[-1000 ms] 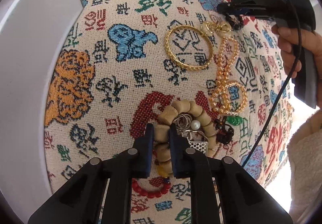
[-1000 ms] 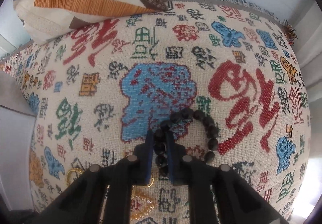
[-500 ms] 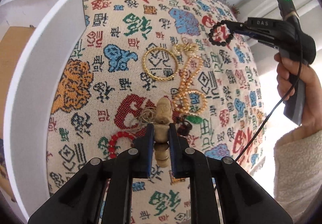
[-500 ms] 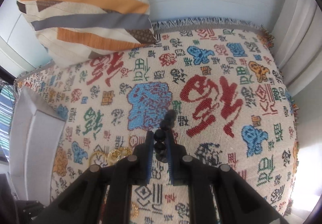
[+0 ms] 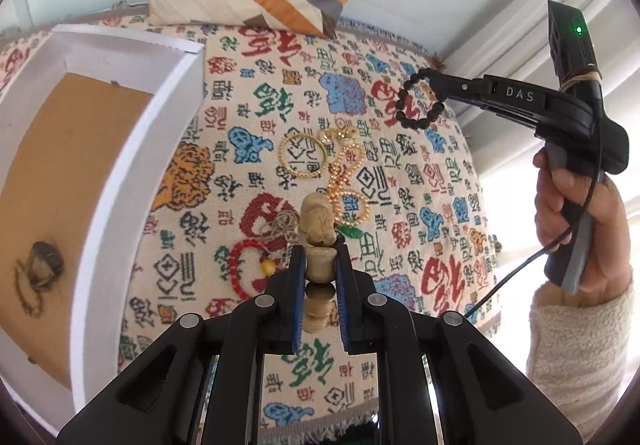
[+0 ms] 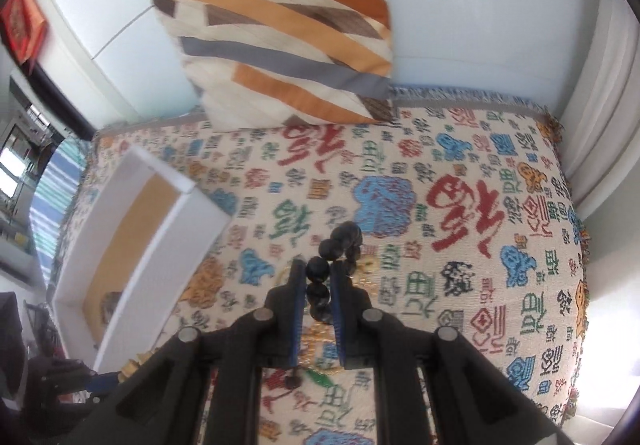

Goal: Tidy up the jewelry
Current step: 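Carry both bracelets over the white box with both tools, then open both tools to drop the bracelets into the box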

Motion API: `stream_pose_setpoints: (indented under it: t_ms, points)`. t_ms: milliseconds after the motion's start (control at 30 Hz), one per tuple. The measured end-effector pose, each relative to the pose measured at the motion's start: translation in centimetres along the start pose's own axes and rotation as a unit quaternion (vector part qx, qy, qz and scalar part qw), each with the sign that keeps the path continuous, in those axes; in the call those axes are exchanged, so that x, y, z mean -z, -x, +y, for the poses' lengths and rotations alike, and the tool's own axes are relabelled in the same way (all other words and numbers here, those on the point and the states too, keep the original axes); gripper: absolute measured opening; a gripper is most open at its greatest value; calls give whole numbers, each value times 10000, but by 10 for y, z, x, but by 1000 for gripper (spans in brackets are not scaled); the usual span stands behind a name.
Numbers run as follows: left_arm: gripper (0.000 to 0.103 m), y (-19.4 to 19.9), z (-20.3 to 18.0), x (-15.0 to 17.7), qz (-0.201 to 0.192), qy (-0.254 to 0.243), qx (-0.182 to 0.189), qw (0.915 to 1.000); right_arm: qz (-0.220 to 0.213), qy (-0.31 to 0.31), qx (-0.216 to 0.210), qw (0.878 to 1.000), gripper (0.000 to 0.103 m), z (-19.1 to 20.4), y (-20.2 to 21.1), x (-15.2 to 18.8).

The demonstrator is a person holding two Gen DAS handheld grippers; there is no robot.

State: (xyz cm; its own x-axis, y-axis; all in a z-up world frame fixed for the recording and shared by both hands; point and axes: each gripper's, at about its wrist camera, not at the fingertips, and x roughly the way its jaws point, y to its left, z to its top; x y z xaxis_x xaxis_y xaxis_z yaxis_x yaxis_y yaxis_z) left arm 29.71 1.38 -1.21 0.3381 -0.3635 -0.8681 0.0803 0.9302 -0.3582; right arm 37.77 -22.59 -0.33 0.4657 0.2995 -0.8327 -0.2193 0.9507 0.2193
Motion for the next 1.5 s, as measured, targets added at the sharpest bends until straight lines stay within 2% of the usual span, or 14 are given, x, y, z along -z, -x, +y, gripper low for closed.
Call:
stream_pose_setpoints:
  t_ms: [233, 333, 633, 767, 900, 1167, 1200, 1233, 1267, 1300, 1333, 1367, 1500]
  points:
    - [12, 66, 33, 21, -303, 284, -67, 9991, -162, 571, -468, 9971, 12, 84, 30, 4]
    - [12, 95, 53, 29, -486, 387, -220, 9978, -173, 866, -707, 9936, 12, 129, 37, 5]
    - [12, 160, 155, 46, -942, 1145, -734, 9862, 118, 1716, -1275, 9768, 12, 266, 14, 12]
    - [12, 161, 201, 41, -973, 1465, -876, 9805, 327, 1986, -1276, 9712, 12, 314, -17, 12]
    - [12, 145, 243, 24, -984, 1637, -1176, 9745, 556, 2194, -1145, 9673, 12, 354, -58, 9]
    - [14, 93, 310, -15, -800, 1873, -1562, 9665, 871, 2503, -767, 9612, 13, 392, -137, 5]
    - [16, 87, 317, -17, -749, 1900, -1656, 9648, 915, 2508, -748, 9608, 13, 395, -147, 5]
    - [27, 79, 323, -19, -678, 1921, -1736, 9635, 935, 2525, -735, 9603, 13, 396, -153, 5]
    - [46, 73, 328, -20, -626, 1942, -1798, 9623, 947, 2540, -725, 9598, 18, 398, -160, 5]
    - [54, 70, 330, -21, -608, 1964, -1857, 9609, 948, 2527, -732, 9601, 24, 400, -165, 5]
    - [65, 67, 333, -20, -610, 1978, -1940, 9589, 939, 2496, -733, 9610, 39, 399, -168, 4]
    - [68, 66, 334, -19, -618, 1962, -2004, 9579, 924, 2455, -735, 9622, 43, 399, -171, 4]
    - [71, 61, 340, -12, -552, 1924, -2101, 9570, 919, 2336, -708, 9654, 43, 393, -178, 4]
